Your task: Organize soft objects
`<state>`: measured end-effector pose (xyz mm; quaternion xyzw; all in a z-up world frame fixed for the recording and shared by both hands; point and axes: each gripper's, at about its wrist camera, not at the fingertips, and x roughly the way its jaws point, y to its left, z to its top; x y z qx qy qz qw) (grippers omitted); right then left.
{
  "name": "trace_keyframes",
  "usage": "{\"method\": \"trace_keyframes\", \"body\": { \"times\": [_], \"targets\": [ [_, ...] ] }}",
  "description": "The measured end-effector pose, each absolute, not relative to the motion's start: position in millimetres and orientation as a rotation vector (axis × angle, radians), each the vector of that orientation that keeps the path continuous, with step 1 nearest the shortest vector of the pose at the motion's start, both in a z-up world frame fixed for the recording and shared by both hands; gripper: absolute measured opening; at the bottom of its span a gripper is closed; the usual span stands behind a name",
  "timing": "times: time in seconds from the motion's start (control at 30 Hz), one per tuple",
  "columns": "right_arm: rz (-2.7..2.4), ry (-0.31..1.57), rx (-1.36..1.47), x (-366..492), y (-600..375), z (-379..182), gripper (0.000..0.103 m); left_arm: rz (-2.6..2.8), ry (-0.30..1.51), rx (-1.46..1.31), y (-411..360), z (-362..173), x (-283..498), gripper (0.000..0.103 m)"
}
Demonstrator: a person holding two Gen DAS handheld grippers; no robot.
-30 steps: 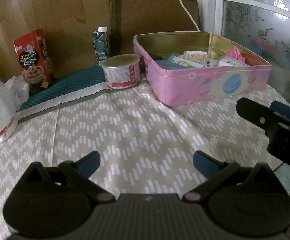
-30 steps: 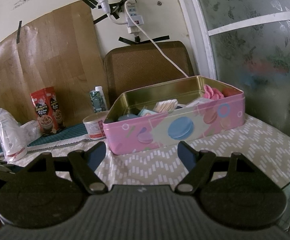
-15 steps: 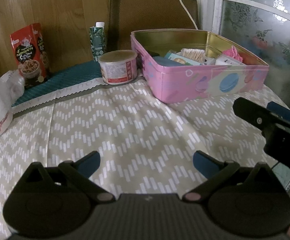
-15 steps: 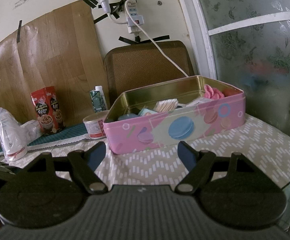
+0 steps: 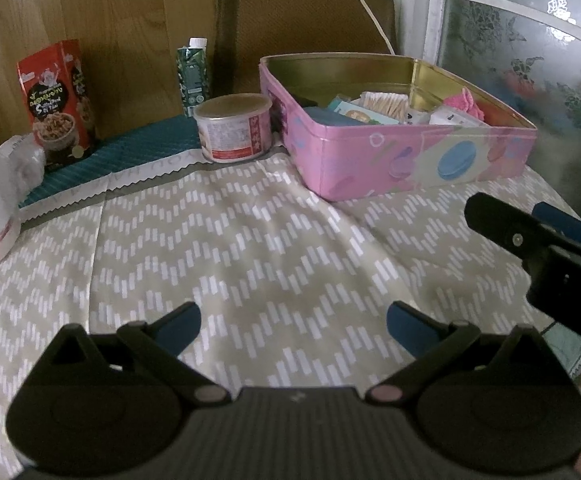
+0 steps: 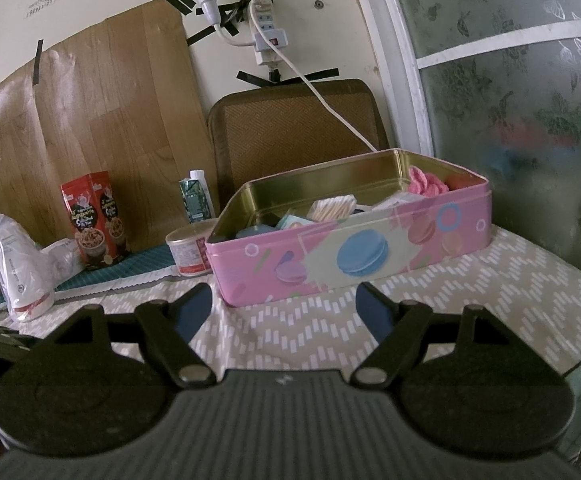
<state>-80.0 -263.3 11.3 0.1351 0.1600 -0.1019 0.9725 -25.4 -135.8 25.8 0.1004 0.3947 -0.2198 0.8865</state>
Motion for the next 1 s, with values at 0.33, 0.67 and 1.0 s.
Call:
{"method": "trace_keyframes", "body": {
  "times": [0.33,0.67,1.0],
  "targets": [
    [-0.206,0.323,0.273,-80.3,-262.9,11.2,0.081,-0.466,0.846,0.197,-135.8,23.2,-23.9,0.103],
    [-0.206,0.323,0.273,-80.2,-263.7,10.5,0.081,-0.462,0.877,0.186,-135.4,20.1,-21.9,0.103],
    [-0.205,0.324,0.273,-80.2,-264.2,10.5,0.081,-0.474,0.891,0.180,-135.9,18.8,-21.2,0.103]
  ]
}}
